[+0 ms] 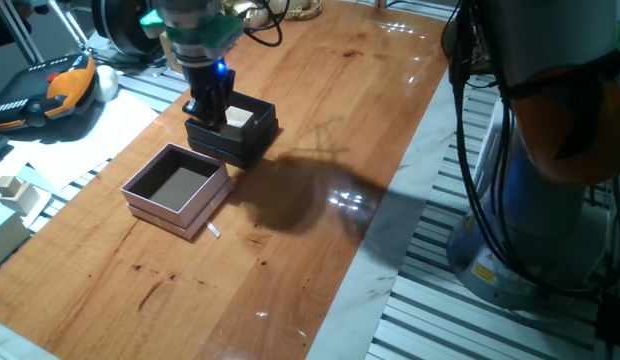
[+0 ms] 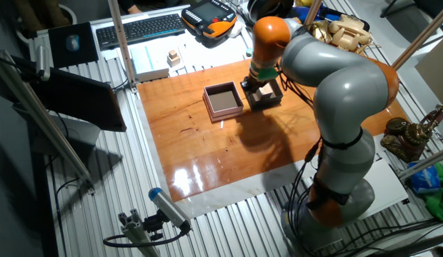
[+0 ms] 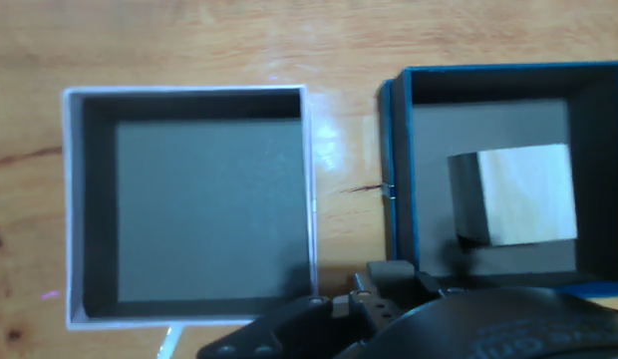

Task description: Move an object from one box to another

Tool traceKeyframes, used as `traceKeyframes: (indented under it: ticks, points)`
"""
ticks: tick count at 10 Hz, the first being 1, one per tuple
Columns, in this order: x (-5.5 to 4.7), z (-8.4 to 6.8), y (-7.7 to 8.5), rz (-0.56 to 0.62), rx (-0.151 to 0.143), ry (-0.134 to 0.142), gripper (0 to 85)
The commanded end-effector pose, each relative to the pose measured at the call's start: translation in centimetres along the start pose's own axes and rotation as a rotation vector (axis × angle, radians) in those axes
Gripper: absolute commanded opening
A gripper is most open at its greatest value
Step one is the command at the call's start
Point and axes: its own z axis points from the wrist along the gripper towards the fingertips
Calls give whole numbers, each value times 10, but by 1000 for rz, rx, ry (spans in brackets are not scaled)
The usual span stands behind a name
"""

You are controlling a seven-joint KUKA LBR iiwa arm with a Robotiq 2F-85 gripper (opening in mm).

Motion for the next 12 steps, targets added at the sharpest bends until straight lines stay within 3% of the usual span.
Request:
traceKeyframes:
  ticks: [1,3,5,6,7,8,12]
  points:
    - [0,0,0,-2,-12,4,0]
    - [0,0,0,36,13,39,0]
    - [0,0,0,89,-3,76,0]
    - [0,0,0,62,-21,78,0]
    - [0,0,0,52,-37,58,0]
    - [-4,2,16,54,-53,40,0]
    - [-3,11,72,88,-15,11,0]
